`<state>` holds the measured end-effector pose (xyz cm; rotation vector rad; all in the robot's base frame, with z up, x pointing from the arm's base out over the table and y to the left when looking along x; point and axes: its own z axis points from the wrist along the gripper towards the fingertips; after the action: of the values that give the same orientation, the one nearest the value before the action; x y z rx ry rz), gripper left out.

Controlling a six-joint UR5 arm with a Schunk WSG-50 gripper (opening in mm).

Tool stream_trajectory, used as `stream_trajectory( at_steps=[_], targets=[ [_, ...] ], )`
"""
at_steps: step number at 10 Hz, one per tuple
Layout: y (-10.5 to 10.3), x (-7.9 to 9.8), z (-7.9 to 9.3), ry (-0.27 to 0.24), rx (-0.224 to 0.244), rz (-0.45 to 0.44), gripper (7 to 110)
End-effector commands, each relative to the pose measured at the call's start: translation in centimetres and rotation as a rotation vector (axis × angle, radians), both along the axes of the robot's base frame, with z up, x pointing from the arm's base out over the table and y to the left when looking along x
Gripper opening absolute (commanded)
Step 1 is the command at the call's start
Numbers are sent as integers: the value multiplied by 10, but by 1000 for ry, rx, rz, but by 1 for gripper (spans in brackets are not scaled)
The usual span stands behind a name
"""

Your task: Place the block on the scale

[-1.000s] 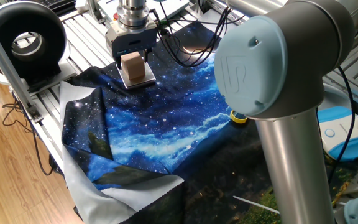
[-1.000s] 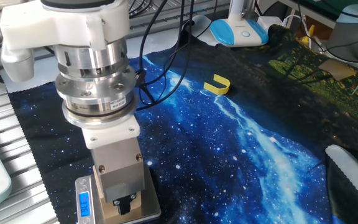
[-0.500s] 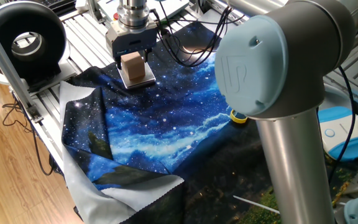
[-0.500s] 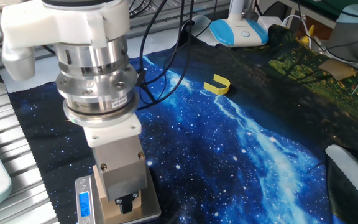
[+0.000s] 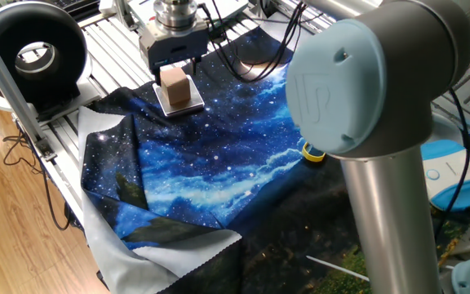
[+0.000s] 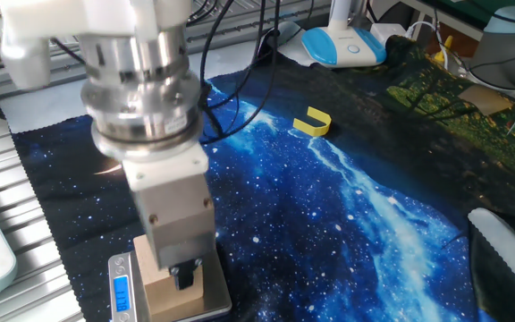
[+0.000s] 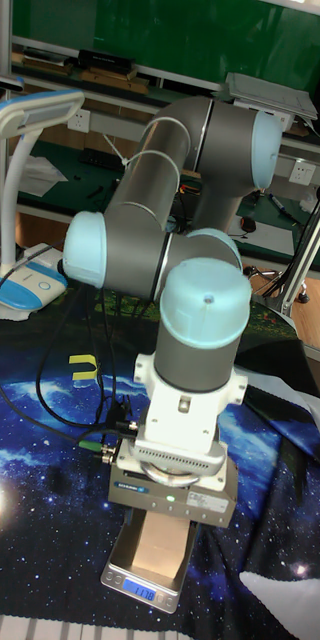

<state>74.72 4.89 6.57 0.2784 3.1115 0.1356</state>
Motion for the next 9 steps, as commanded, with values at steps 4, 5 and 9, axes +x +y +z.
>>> stream_trajectory(
  at_steps=[4,5,9],
  targets=[
    [5,-15,50,-90,-24,-34,88],
    [-7,-15,50,-88,-75,-88,22],
    [-41,-2,42,-104,-180,-30,22]
  ],
)
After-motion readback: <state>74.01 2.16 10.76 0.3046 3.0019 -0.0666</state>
